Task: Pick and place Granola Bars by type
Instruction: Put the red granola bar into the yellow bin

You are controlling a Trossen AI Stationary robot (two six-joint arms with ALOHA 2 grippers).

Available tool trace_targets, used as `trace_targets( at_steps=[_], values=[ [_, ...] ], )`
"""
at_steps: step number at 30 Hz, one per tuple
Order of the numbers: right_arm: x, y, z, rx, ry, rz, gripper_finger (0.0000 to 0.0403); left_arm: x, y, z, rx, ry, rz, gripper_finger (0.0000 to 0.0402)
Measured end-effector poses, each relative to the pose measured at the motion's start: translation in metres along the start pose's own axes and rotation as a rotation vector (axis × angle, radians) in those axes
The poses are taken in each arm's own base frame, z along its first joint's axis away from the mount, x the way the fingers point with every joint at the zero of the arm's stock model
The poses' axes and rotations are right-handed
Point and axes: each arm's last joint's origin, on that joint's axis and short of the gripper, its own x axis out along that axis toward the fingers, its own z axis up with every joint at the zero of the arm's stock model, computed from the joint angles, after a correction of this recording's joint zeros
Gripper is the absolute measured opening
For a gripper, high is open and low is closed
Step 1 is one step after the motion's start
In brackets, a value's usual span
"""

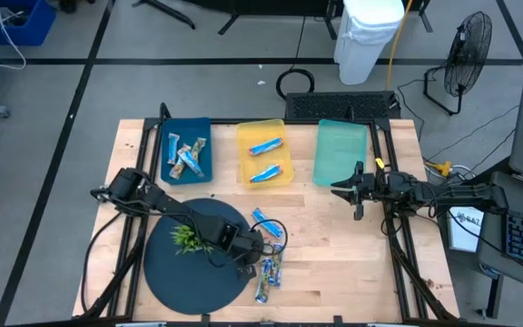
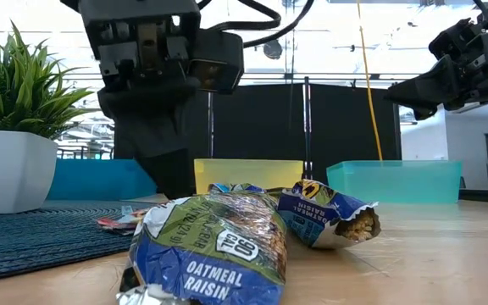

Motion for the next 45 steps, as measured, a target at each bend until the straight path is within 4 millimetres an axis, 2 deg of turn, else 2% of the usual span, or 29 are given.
trace_targets(
  at_steps=[17,19,23,28,32,40,45],
  values=[
    [0.000,0.000,0.000,0.000,0.000,0.000,0.0082,0.006,0.011,-0.005,-0.207,-0.017,0.048,0.0086],
    [0.000,0.000,0.000,0.000,0.000,0.000,0.0083,0.006,0.012,-0.004,-0.221,-0.014,0.045,0.0070],
    [0.000,0.000,0.000,0.000,0.001,0.000,0.0084,0.006,0.016,-0.002,-0.199,-0.014,0.051,0.0011],
    [0.000,0.000,0.000,0.000,0.001,0.000,0.0082,0.001,0.012,0.007,-0.091,-0.056,0.062,0.0004],
    [0.000,0.000,0.000,0.000,0.001,0.000,0.0083,-0.018,0.003,0.015,0.000,-0.109,0.094,0.0003],
    [0.000,0.000,0.000,0.000,0.002,0.000,0.0082,-0.078,-0.013,0.027,0.135,-0.271,0.215,0.0002],
    [0.000,0.000,0.000,0.000,0.003,0.000,0.0084,-0.107,-0.012,0.031,0.190,-0.388,0.314,0.0001]
  ],
)
